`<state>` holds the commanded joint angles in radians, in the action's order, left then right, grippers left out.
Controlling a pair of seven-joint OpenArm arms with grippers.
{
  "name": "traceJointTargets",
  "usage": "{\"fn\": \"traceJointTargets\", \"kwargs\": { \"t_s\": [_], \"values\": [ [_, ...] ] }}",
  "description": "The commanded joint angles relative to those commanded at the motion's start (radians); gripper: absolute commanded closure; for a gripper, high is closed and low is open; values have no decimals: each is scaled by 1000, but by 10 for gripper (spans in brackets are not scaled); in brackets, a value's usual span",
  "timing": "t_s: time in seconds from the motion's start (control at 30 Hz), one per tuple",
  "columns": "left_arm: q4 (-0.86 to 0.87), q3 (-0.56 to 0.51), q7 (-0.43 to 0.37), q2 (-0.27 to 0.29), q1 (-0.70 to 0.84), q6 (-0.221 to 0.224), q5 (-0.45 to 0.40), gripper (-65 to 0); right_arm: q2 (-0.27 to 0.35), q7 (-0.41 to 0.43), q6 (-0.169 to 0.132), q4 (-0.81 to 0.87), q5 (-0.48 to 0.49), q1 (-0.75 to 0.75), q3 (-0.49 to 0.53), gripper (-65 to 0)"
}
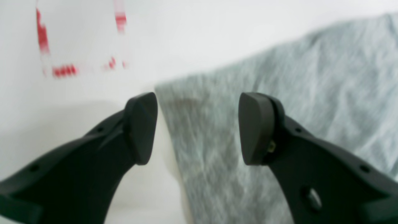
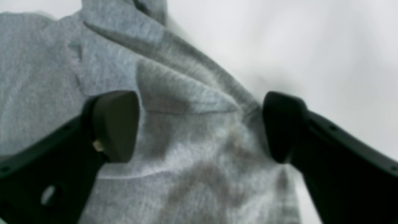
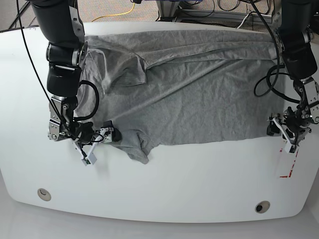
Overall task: Layout the t-shirt on the table in an organized manner, then fold the t-shirt properly
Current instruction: 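Grasp the hem corners with both grippers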
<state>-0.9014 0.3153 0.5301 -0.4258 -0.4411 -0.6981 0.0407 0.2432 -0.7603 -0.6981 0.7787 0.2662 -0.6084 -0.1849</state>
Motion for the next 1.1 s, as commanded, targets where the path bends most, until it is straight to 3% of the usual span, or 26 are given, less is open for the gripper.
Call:
{"fn": "traceJointTargets", "kwargs": {
  "t_s": [0.17,0.33,0.8,0.93,1.1],
  "values": [
    [0,0,0,0,0,0,0,-386,-2,2,0,0,0,0,0,-225],
    [2,0,0,0,-3,0,0,-386,-2,2,0,0,0,0,0,-100],
    [3,0,0,5,-9,0,-2,-388,0,2,0,2,0,0,0,-89],
    [3,0,0,3,-9,53,-2,-389,0,2,0,2,0,12,0,-89],
    [3,0,0,-3,-9,84,-2,-389,0,2,0,3,0,18,0,-90]
  ]
}}
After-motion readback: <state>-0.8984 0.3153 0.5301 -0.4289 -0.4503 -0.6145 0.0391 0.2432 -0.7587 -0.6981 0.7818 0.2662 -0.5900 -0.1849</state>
